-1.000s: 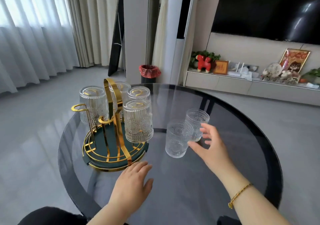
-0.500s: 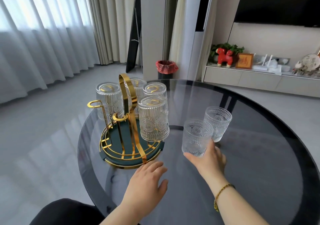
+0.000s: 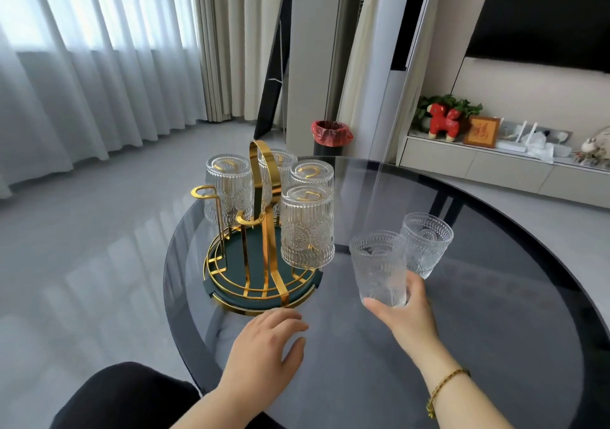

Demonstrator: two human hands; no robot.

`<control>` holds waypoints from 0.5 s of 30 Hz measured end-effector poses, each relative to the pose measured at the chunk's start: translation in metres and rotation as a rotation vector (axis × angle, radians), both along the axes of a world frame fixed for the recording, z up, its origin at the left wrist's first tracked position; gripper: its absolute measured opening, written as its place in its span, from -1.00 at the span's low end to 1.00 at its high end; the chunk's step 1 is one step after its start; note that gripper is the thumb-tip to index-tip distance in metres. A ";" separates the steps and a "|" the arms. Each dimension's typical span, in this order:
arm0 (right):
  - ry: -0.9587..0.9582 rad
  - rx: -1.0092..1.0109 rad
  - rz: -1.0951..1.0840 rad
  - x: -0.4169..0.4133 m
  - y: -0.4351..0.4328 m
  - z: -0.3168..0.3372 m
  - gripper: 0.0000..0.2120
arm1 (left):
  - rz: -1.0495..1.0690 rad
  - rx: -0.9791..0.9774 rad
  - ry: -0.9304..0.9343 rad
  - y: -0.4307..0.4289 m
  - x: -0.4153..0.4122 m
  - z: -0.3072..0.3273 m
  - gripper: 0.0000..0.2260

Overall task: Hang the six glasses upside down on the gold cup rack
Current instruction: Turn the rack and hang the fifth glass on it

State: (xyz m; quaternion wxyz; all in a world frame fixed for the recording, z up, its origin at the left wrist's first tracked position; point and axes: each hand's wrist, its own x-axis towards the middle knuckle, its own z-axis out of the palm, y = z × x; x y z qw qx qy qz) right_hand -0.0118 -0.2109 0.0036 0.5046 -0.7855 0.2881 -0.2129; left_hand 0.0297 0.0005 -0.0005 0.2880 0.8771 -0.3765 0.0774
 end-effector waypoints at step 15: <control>-0.437 0.350 0.266 -0.044 0.008 0.093 -0.47 | 0.305 -0.175 -0.071 0.054 0.034 0.002 -0.67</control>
